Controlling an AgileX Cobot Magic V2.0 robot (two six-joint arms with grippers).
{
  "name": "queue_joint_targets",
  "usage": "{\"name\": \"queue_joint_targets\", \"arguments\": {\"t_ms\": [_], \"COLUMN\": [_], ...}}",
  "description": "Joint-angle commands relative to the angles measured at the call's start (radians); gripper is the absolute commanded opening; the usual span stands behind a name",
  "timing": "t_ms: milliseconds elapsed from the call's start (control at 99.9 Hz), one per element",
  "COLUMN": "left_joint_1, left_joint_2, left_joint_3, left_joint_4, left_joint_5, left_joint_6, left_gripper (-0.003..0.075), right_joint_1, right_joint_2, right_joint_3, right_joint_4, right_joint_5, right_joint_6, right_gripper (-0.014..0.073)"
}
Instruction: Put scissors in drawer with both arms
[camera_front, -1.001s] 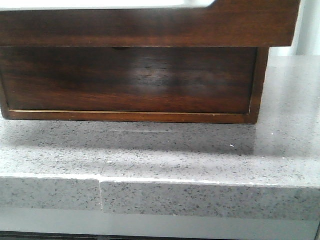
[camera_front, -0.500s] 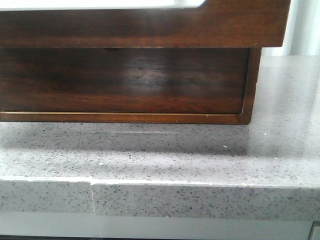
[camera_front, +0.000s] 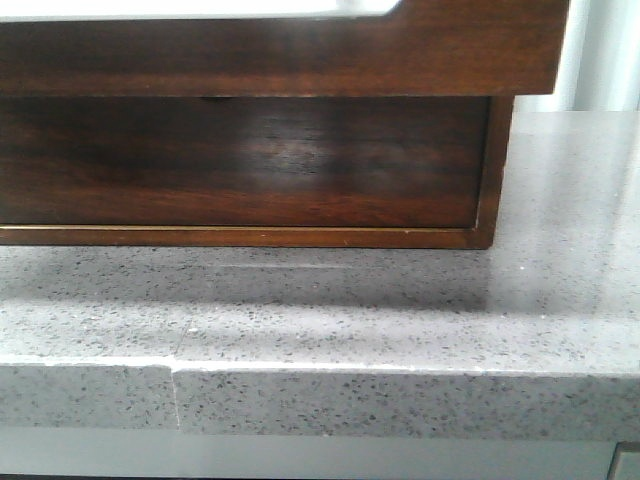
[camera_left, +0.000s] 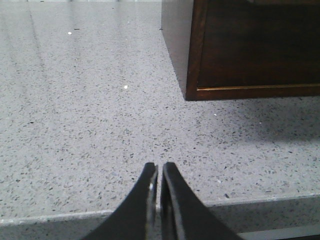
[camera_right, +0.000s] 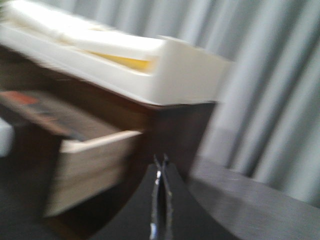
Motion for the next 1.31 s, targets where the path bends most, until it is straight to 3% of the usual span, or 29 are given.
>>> {"name": "queue_joint_targets", "arguments": {"t_ms": [0, 140, 220, 320, 460, 670, 1301], "left_joint_1": [0.002, 0.002, 0.002, 0.002, 0.002, 0.002, 0.002], "left_joint_2": [-0.029, -0.029, -0.029, -0.029, -0.029, -0.029, -0.029], "left_joint_3": [0.019, 0.019, 0.019, 0.019, 0.019, 0.019, 0.019], "left_joint_4": [0.000, 0.000, 0.000, 0.000, 0.000, 0.000, 0.000], "left_joint_5": [-0.051, -0.051, -0.051, -0.051, -0.051, -0.051, -0.051], "left_joint_6": [-0.011, -0.011, -0.011, -0.011, -0.011, -0.011, -0.011], "left_gripper": [-0.0020, -0.0020, -0.0020, -0.0020, -0.0020, -0.0020, -0.0020], "right_joint_1": [-0.133, -0.265, -0.295, -0.307, -0.309, -0.309, -0.309], "right_joint_2": [0.004, -0.054, -0.108, -0.179, -0.276, -0.272, -0.272], "right_joint_3": [0.069, 0.184, 0.224, 0.270, 0.268, 0.268, 0.268], "right_joint_4": [0.007, -0.042, -0.042, -0.044, -0.089, -0.089, -0.087], "right_joint_5": [-0.218, -0.136, -0.089, -0.036, 0.225, 0.429, 0.432], "right_joint_6": [0.029, 0.178, 0.194, 0.194, 0.194, 0.194, 0.194], "right_gripper": [-0.0046, -0.0046, -0.0046, -0.0046, -0.0046, -0.0046, -0.0046]}}
